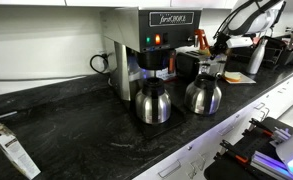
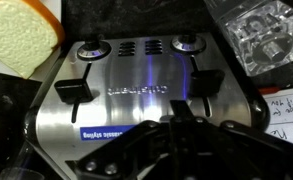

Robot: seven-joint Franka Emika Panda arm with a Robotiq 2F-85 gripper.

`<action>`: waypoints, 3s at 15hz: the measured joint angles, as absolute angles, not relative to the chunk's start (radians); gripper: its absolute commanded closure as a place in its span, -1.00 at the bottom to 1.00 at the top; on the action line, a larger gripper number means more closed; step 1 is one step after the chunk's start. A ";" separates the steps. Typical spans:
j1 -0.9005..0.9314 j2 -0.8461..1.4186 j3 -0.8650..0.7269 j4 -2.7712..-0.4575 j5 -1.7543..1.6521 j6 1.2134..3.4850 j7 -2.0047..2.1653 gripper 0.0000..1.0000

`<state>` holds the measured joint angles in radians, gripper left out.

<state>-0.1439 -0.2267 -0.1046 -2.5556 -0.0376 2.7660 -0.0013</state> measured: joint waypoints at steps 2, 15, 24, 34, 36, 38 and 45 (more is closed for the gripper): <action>-0.131 -0.226 -0.105 -2.555 -0.021 2.766 -0.015 1.00; -0.049 -0.216 -0.146 -2.547 0.134 2.765 -0.162 1.00; -0.046 -0.135 -0.158 -2.519 0.210 2.765 -0.269 1.00; -0.046 -0.079 -0.161 -2.508 0.377 2.765 -0.396 1.00; -0.046 -0.078 -0.162 -2.508 0.403 2.765 -0.411 1.00; -0.046 -0.071 -0.162 -2.507 0.427 2.765 -0.426 1.00; -0.046 -0.016 -0.162 -2.493 0.526 2.769 -0.488 1.00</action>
